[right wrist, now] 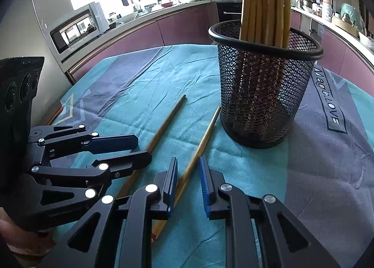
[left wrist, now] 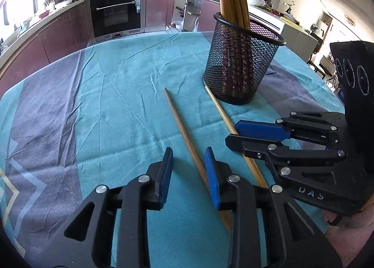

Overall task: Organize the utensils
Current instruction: 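Close the left tool on one chopstick while the right tool grasps the other chopstick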

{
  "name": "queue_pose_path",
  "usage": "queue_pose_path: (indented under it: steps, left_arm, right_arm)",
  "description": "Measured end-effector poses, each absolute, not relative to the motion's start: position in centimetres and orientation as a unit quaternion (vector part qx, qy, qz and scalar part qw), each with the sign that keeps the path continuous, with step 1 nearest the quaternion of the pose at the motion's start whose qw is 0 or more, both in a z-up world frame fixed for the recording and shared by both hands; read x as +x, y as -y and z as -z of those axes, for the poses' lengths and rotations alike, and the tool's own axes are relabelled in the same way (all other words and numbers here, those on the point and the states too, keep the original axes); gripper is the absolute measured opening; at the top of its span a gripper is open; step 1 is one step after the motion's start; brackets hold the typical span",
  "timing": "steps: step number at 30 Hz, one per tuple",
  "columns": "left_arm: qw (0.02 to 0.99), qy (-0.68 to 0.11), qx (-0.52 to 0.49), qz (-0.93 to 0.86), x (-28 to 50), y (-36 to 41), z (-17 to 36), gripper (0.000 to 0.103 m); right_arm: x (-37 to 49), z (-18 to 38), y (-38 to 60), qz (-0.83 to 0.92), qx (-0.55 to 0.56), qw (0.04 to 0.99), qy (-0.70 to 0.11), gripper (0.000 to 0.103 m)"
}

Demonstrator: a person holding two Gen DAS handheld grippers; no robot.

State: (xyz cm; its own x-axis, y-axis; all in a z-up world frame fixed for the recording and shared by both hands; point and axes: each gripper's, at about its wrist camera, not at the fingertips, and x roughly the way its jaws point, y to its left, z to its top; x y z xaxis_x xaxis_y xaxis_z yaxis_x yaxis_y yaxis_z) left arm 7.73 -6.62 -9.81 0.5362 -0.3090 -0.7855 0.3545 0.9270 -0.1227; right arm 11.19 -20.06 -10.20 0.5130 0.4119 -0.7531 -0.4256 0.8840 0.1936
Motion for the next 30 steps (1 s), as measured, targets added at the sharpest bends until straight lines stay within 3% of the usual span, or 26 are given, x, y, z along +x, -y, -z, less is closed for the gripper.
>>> queue_pose_path:
  steps: [6, 12, 30]
  left_arm:
    - [0.875, -0.445, 0.024, 0.19, 9.2, 7.0, 9.9, 0.025]
    - [0.877, -0.445, 0.019, 0.18, 9.7, 7.3, 10.1, 0.012]
    - [0.88, -0.444, -0.008, 0.168, 9.5, 6.4, 10.1, 0.009]
  right_arm:
    - [12.0, 10.3, 19.7, -0.236, -0.006, 0.871, -0.43, 0.016]
    - [12.3, 10.5, 19.7, -0.229, 0.001, 0.873, -0.431, 0.011]
    - [12.1, 10.3, 21.2, -0.236, 0.033, 0.87, -0.432, 0.005]
